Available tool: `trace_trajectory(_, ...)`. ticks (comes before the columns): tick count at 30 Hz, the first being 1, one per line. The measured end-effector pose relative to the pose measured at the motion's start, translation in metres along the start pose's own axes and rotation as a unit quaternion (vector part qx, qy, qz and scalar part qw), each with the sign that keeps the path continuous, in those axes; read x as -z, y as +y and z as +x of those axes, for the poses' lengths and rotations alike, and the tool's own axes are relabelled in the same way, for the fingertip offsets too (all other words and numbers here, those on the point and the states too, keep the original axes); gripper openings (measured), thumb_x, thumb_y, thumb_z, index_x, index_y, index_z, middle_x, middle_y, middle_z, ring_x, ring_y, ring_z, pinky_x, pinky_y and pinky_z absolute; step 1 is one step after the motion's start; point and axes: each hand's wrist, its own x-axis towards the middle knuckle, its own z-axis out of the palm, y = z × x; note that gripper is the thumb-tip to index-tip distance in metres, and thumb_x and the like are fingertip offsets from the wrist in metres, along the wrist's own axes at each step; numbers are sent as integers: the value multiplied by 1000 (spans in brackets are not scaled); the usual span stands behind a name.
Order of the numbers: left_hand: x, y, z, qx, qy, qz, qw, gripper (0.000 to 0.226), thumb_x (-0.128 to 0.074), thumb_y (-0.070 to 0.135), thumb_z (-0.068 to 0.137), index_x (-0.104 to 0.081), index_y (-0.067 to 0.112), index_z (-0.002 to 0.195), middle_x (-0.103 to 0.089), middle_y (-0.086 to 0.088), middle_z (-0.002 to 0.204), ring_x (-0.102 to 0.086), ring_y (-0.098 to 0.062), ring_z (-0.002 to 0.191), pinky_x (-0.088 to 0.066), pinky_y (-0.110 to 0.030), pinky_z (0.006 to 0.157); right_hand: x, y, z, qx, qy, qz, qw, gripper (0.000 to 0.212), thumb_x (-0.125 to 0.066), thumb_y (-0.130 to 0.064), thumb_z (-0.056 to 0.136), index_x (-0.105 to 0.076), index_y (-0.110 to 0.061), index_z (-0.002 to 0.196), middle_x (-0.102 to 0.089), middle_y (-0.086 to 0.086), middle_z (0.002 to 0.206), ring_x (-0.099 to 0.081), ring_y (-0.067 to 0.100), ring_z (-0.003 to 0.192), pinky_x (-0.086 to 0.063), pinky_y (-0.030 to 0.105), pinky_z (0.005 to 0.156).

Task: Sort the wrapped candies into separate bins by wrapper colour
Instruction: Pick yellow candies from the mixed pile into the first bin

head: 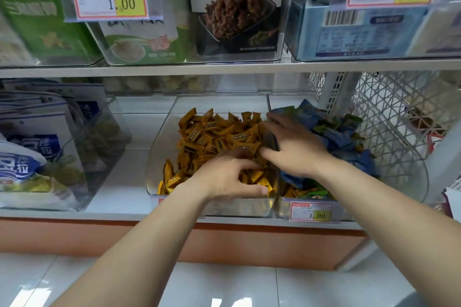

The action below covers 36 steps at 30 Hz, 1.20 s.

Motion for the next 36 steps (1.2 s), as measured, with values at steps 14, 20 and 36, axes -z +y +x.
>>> trace_trajectory(14, 30, -52, -3, 242, 103, 128, 956, 34, -61, 58, 86, -63, 43, 116, -48, 5, 141, -47, -27, 126, -40, -41, 93, -3, 8, -1, -7, -34, 8, 999, 72, -45, -55, 89, -21, -34, 154, -26, -2, 161, -28, 22, 144, -34, 38, 106)
trace_trajectory(20, 25, -24, 9, 125, 233, 112, 958, 34, -64, 35, 85, -67, 25, 117, -58, -2, 130, -53, -27, 121, -45, -40, 96, -3, 10, -1, -1, -29, 7, 1000, 81, -36, -66, 79, -23, -35, 153, -29, -3, 159, -31, 23, 143, -36, 37, 103)
trace_trajectory(36, 5, -17, 54, 94, -51, 169, 980, 79, -55, 76, 68, -41, 49, 141, -45, 8, 144, -49, -23, 127, -32, -47, 106, -1, 23, -7, 28, -24, 56, 998, 70, -42, -71, 84, -26, -46, 148, -33, -12, 155, -35, 16, 140, -39, 39, 106)
